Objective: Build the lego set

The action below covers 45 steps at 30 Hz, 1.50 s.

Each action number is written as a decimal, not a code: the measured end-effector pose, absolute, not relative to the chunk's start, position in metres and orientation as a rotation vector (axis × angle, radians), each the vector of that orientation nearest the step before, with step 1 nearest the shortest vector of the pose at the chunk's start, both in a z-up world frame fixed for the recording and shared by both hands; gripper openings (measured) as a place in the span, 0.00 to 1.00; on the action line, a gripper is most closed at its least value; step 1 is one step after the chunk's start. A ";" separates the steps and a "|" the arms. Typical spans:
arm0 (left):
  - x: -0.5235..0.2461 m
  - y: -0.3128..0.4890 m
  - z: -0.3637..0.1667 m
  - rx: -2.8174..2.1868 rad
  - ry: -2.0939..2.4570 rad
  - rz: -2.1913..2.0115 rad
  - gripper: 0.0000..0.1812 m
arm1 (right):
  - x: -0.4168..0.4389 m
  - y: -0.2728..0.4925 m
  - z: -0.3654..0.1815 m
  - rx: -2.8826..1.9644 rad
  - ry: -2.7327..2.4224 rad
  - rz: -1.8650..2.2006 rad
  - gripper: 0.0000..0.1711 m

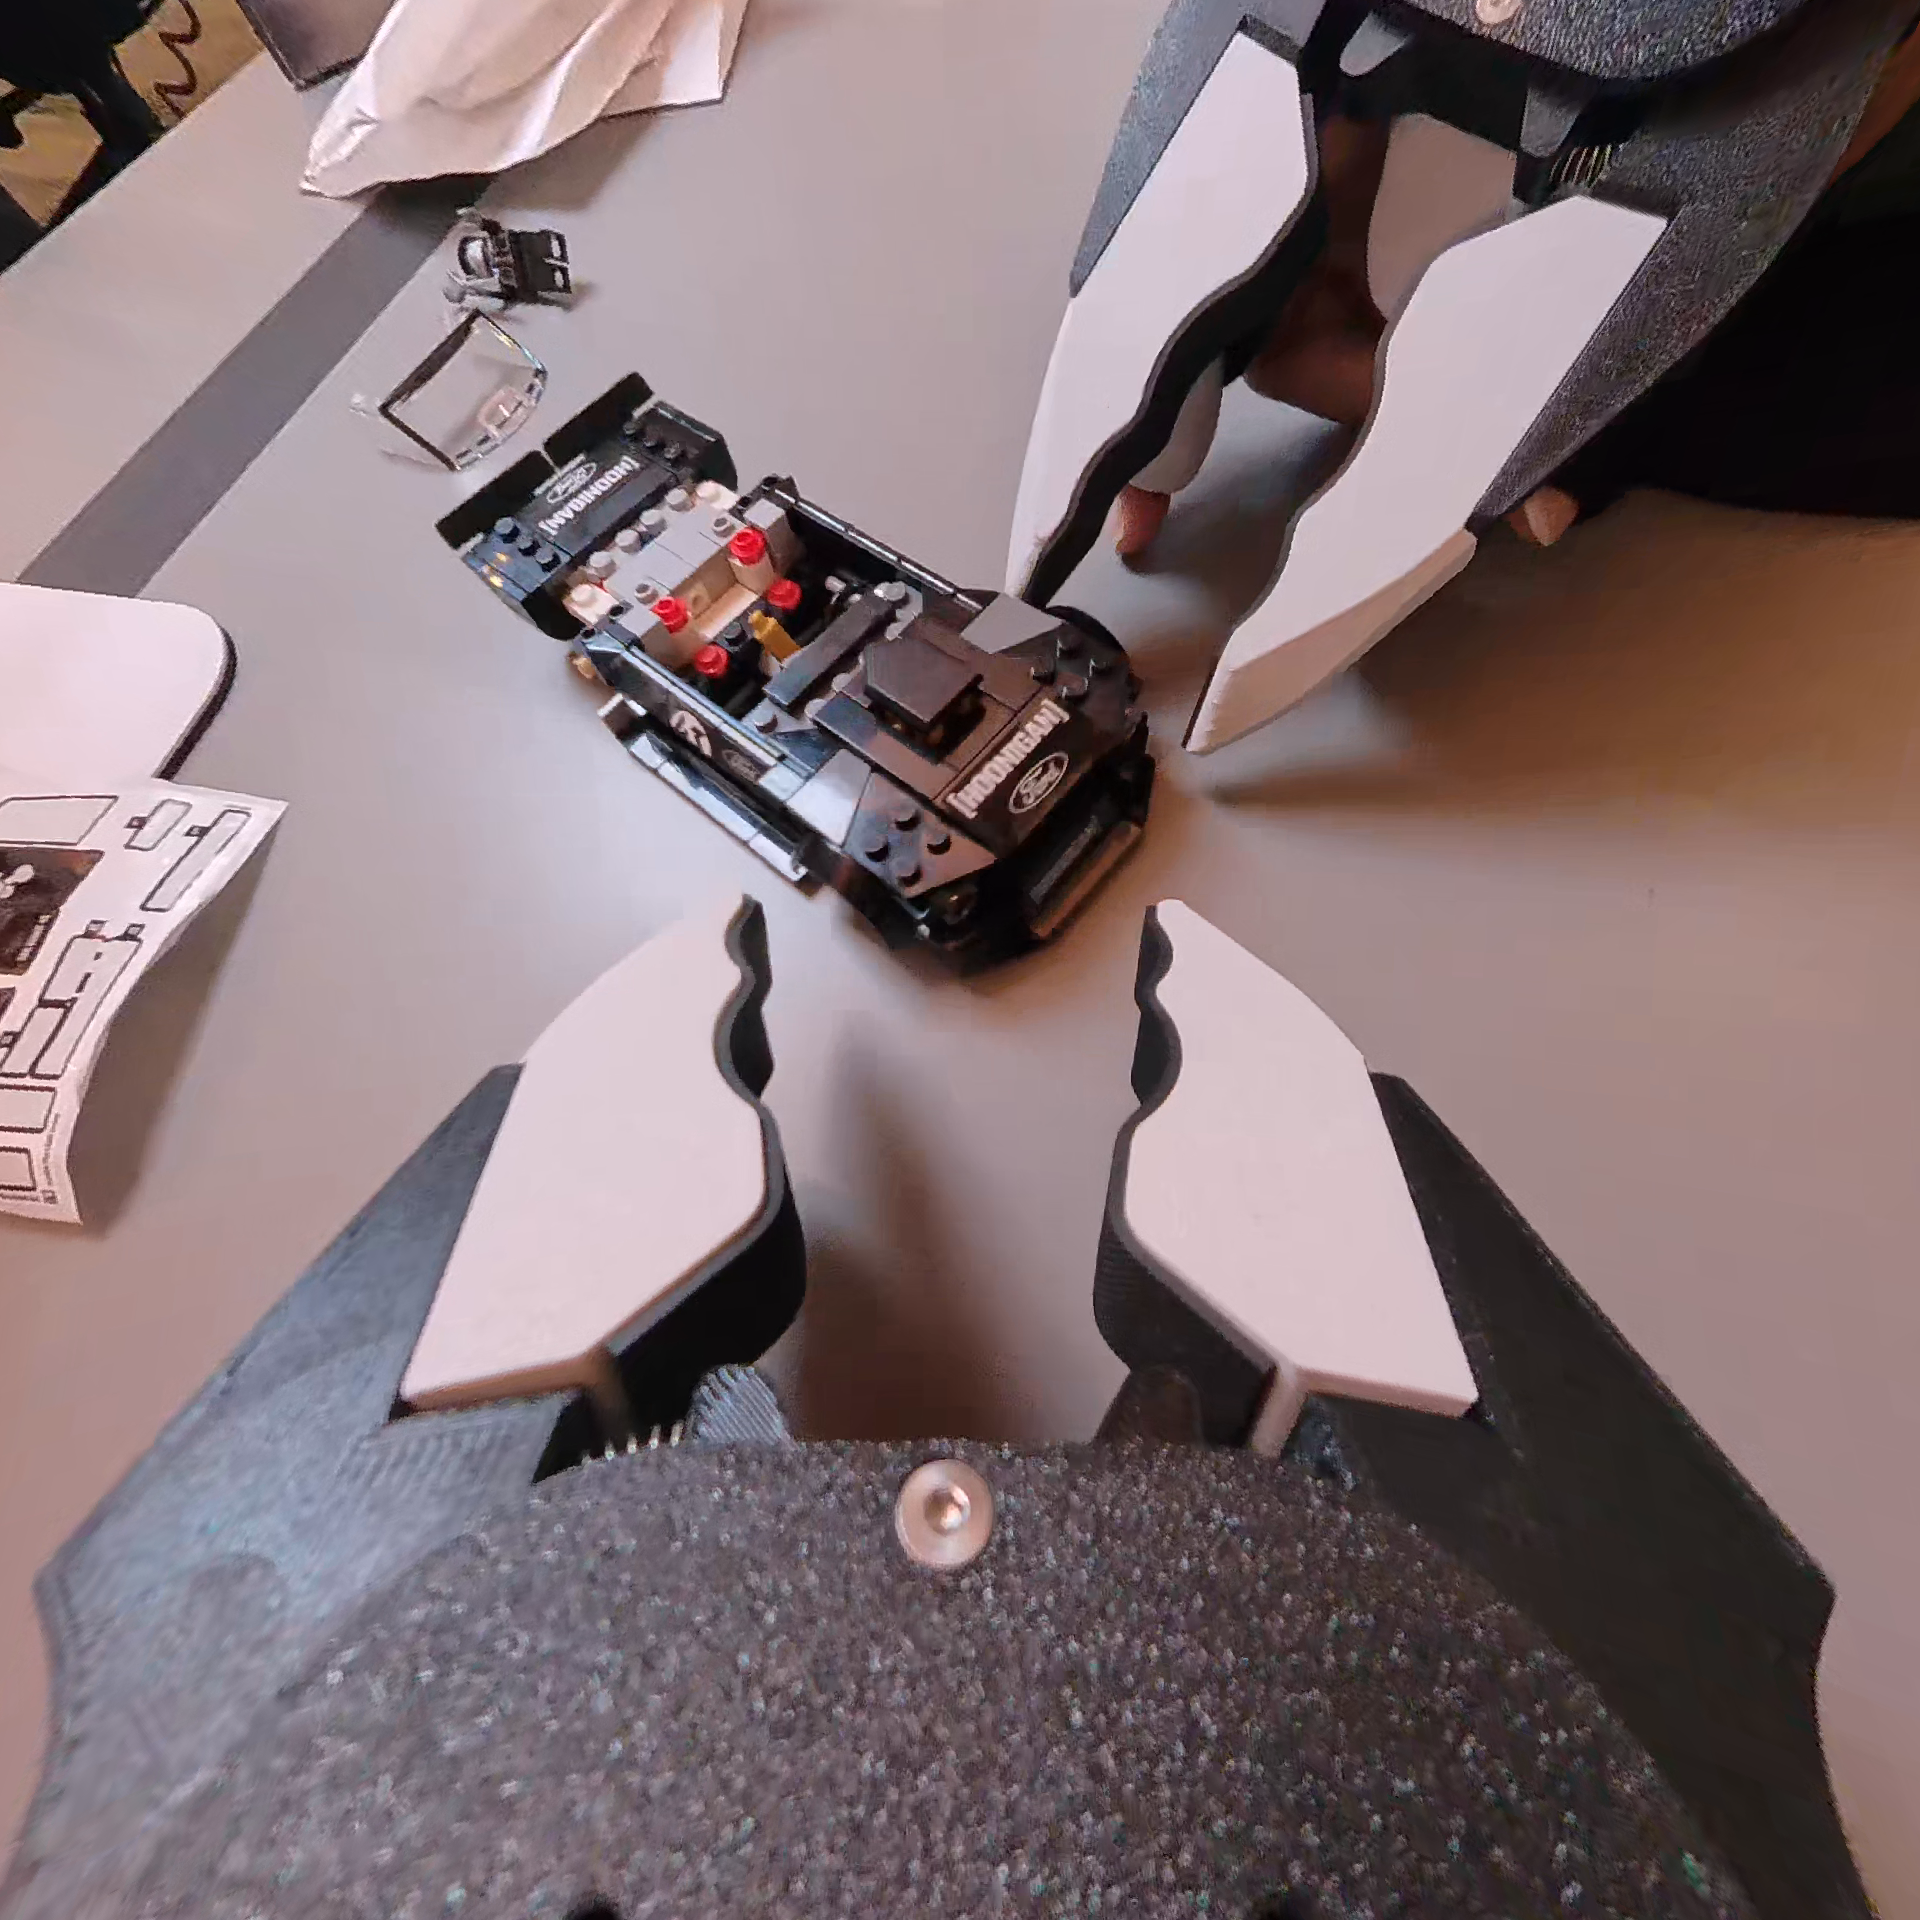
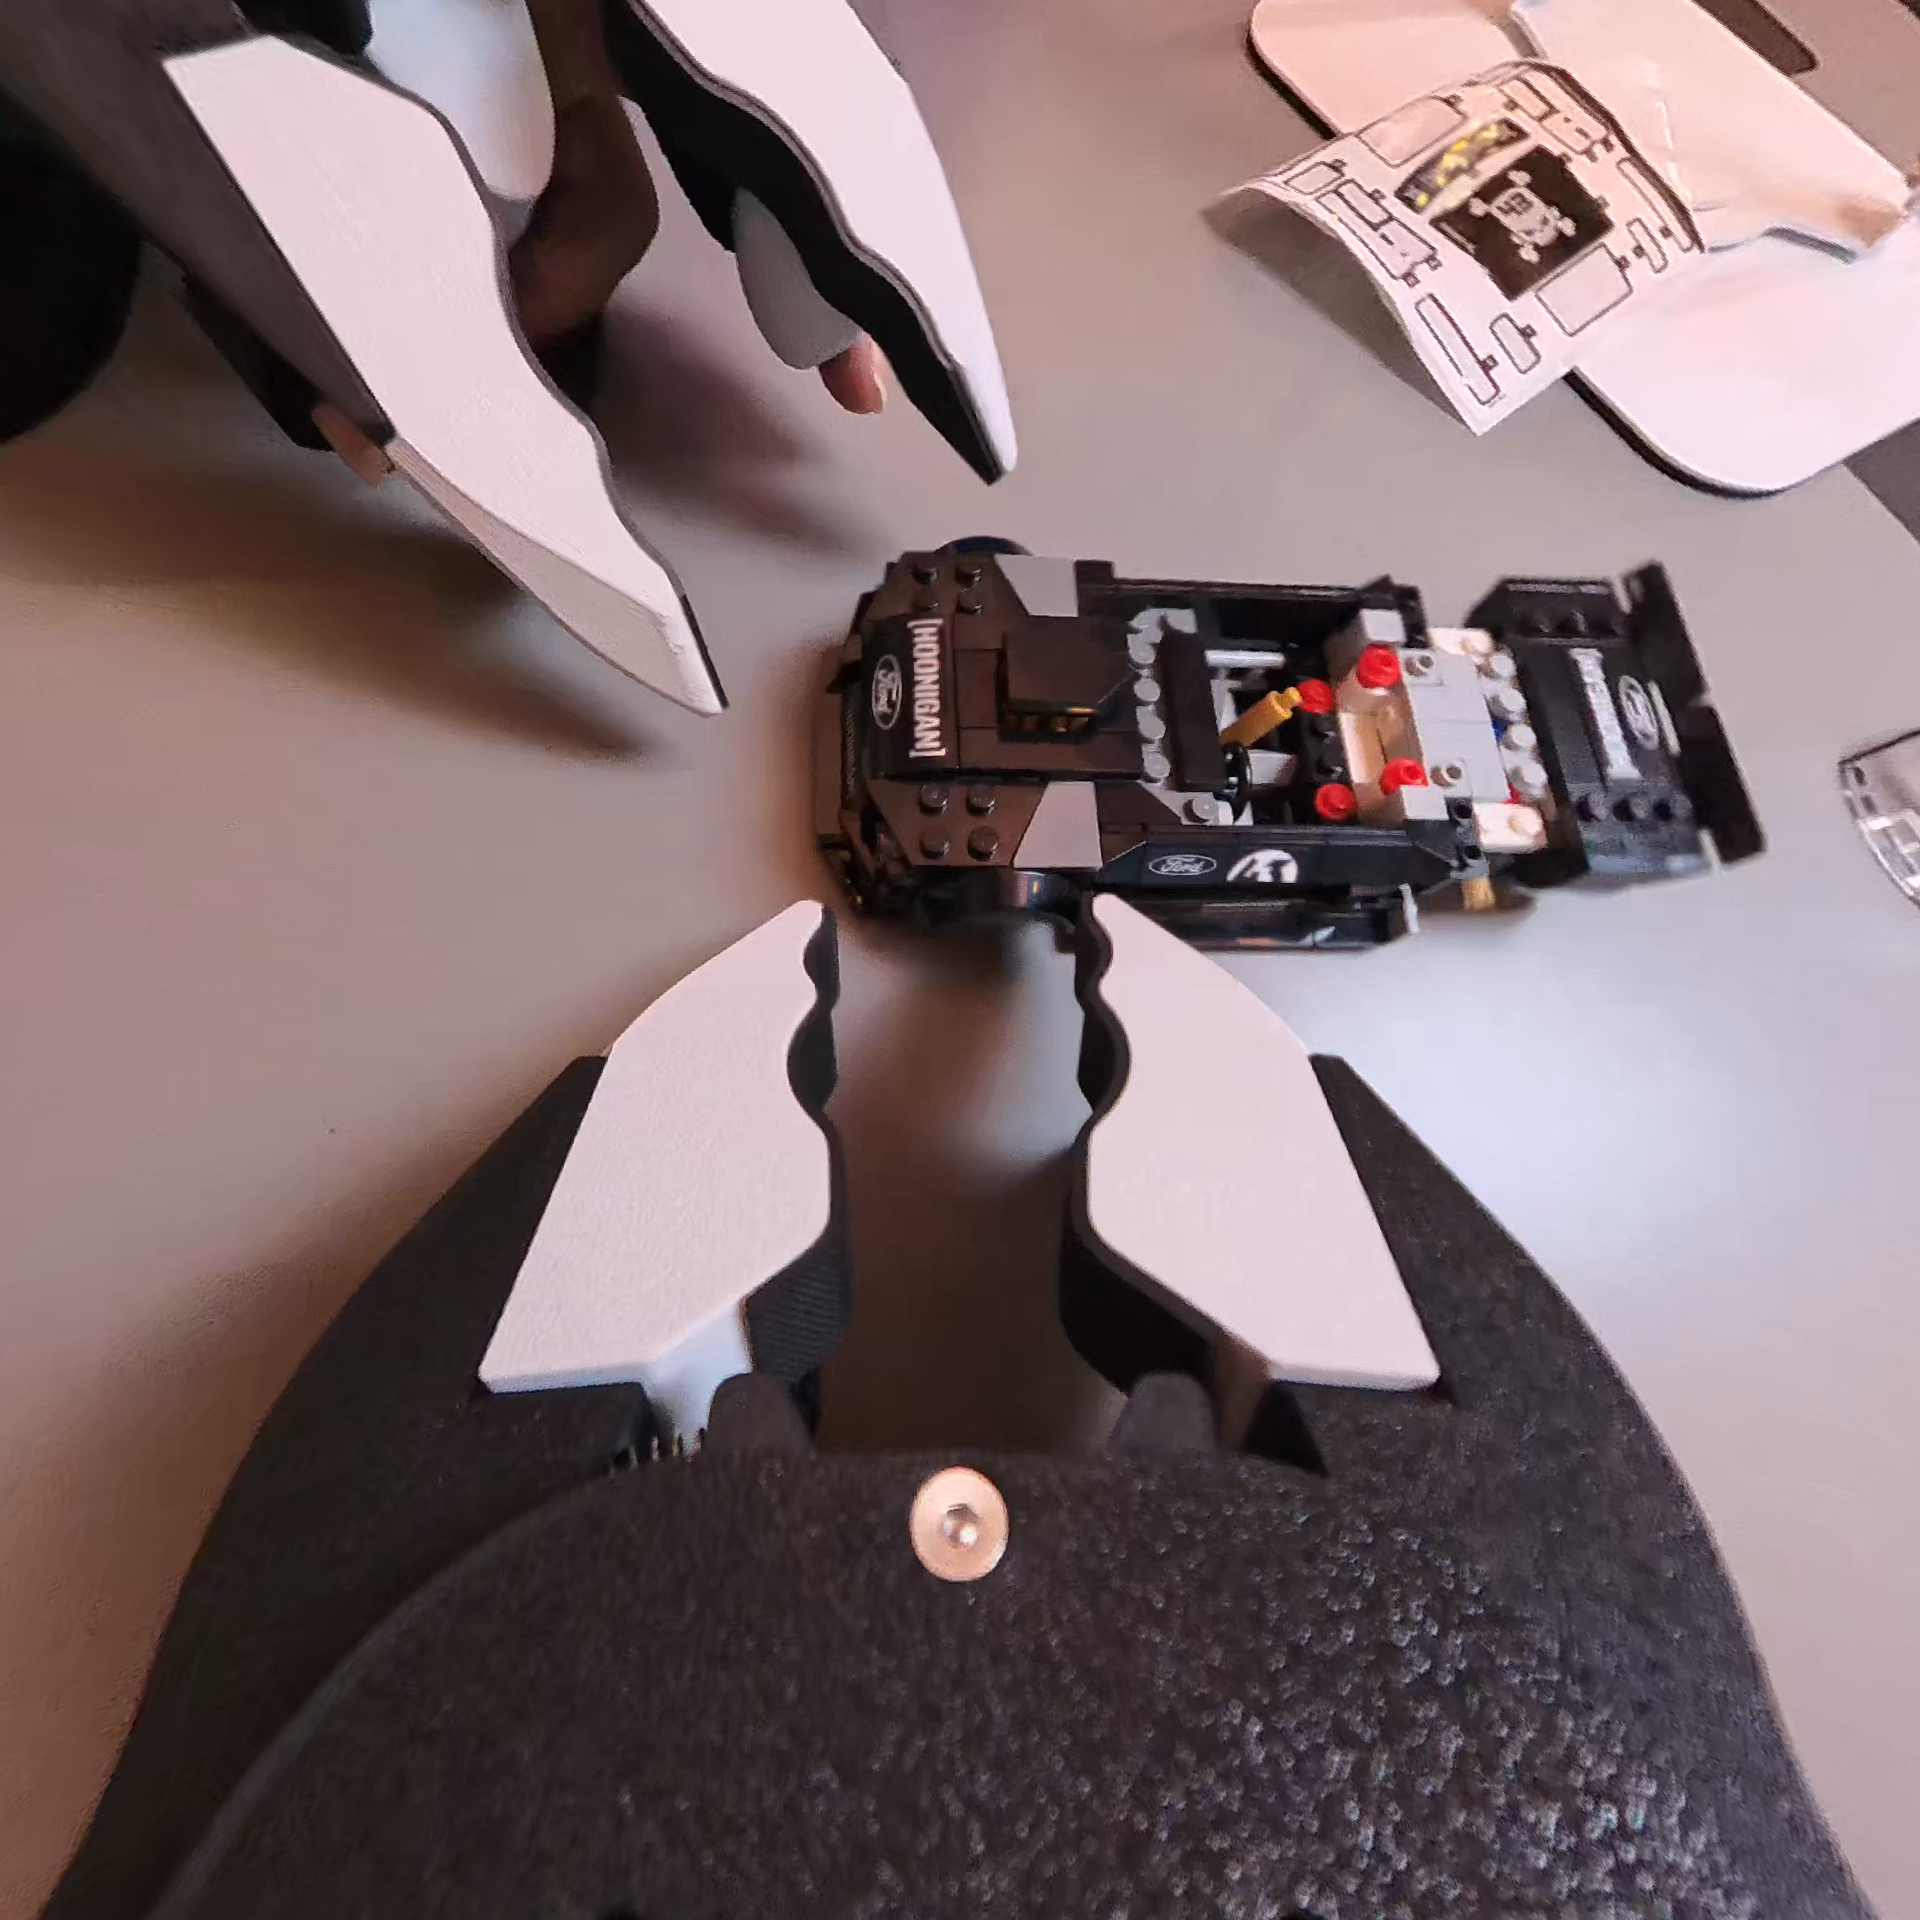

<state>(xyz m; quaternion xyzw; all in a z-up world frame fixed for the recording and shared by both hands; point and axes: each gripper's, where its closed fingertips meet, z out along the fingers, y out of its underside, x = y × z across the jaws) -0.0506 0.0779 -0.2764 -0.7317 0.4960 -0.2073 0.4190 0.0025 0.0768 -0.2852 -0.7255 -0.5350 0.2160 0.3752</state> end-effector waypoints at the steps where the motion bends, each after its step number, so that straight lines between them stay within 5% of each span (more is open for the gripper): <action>1: -0.051 0.078 -0.277 -1.837 1.243 -0.519 0.38 | 0.000 0.075 -0.285 -1.850 -1.378 0.551 0.25; 13: -0.057 0.085 -0.282 -1.907 1.185 -0.530 0.47 | 0.031 0.113 -0.242 -1.729 -1.090 0.535 0.22; 19: -0.054 0.095 -0.284 -1.908 1.174 -0.459 0.43 | 0.056 0.155 -0.261 -1.983 -0.850 0.692 0.34; 26: -0.060 0.094 -0.287 -1.904 1.204 -0.416 0.42 | 0.047 0.149 -0.264 -1.994 -0.922 0.704 0.19; 30: -0.067 0.087 -0.283 -1.882 1.256 -0.438 0.43 | 0.049 0.135 -0.263 -1.999 -0.934 0.747 0.21; 34: -0.072 0.082 -0.250 -1.793 1.189 -0.604 0.46 | 0.059 0.158 -0.213 -1.812 -0.836 0.672 0.24; 40: -0.104 0.150 -0.141 -1.594 0.741 -0.468 0.20 | 0.011 0.243 -0.119 -1.490 -0.907 0.370 0.32; 45: -0.131 0.203 -0.108 -1.637 0.552 -0.263 0.25 | -0.040 0.350 -0.050 -1.276 -0.868 0.024 0.40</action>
